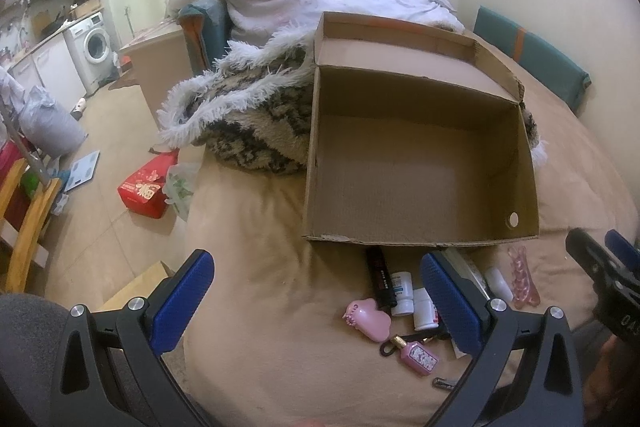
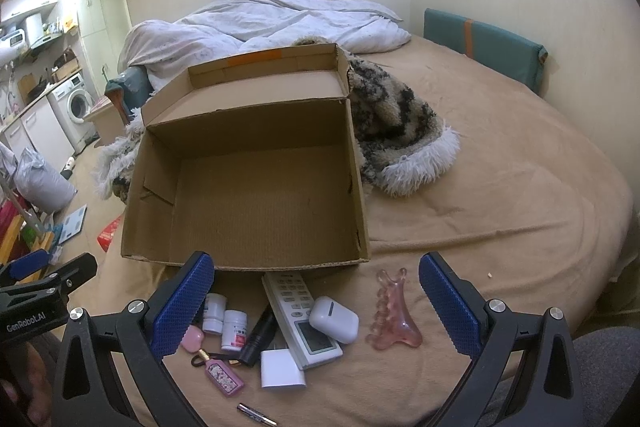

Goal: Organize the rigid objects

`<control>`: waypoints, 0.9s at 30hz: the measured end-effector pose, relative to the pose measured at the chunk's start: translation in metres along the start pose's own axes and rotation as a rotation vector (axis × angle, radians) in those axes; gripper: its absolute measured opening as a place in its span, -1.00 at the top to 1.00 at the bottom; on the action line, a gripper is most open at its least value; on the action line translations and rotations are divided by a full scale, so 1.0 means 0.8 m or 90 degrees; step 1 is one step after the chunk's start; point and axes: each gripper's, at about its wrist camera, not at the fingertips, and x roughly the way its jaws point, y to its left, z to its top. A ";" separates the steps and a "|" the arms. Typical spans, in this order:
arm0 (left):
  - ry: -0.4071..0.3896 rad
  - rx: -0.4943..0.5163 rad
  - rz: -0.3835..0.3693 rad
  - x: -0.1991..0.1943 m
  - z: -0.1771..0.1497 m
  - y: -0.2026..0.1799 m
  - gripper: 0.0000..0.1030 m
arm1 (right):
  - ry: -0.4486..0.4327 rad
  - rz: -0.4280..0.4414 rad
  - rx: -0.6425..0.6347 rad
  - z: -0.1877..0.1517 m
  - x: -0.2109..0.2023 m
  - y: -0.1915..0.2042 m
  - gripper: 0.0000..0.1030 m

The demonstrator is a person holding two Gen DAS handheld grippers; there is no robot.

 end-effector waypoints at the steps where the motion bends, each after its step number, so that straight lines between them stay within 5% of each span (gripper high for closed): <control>1: 0.000 0.001 0.000 0.000 0.000 0.000 -0.99 | 0.000 -0.001 0.000 0.000 0.000 0.000 -1.00; 27: 0.000 0.001 -0.003 -0.001 0.000 0.003 -0.99 | 0.006 0.000 0.004 0.000 0.001 -0.001 -1.00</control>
